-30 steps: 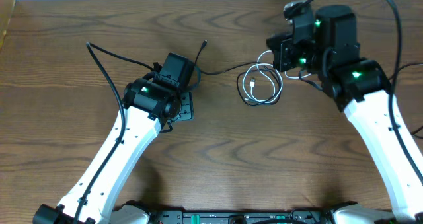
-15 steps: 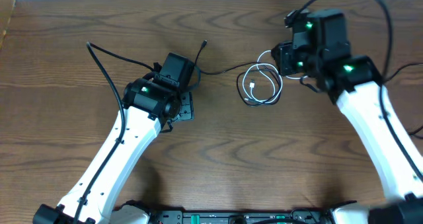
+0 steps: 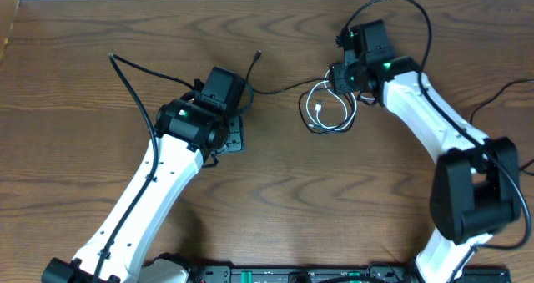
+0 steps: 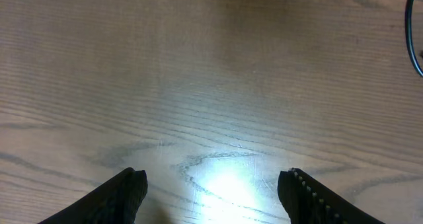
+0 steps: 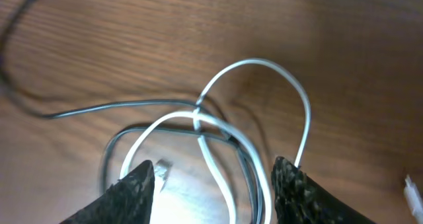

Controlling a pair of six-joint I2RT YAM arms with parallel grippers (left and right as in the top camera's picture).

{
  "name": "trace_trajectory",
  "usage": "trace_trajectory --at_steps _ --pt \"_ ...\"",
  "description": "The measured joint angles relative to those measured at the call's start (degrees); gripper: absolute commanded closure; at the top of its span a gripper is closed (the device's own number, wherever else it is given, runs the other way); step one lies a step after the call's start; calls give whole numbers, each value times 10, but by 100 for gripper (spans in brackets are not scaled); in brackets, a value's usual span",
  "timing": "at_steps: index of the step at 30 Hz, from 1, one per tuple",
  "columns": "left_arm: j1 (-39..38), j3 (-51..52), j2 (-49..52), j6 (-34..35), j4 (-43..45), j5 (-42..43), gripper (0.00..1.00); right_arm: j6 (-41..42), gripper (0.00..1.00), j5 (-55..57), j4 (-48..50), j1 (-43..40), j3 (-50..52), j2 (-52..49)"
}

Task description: Untangle cables

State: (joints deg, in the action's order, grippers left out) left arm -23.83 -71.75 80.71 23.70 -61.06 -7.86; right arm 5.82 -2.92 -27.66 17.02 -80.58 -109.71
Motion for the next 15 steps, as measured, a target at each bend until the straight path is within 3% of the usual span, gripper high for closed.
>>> trace_trajectory --at_steps 15 --pt "0 0 0 0 0 0 31 -35 46 53 66 -1 0 -101"
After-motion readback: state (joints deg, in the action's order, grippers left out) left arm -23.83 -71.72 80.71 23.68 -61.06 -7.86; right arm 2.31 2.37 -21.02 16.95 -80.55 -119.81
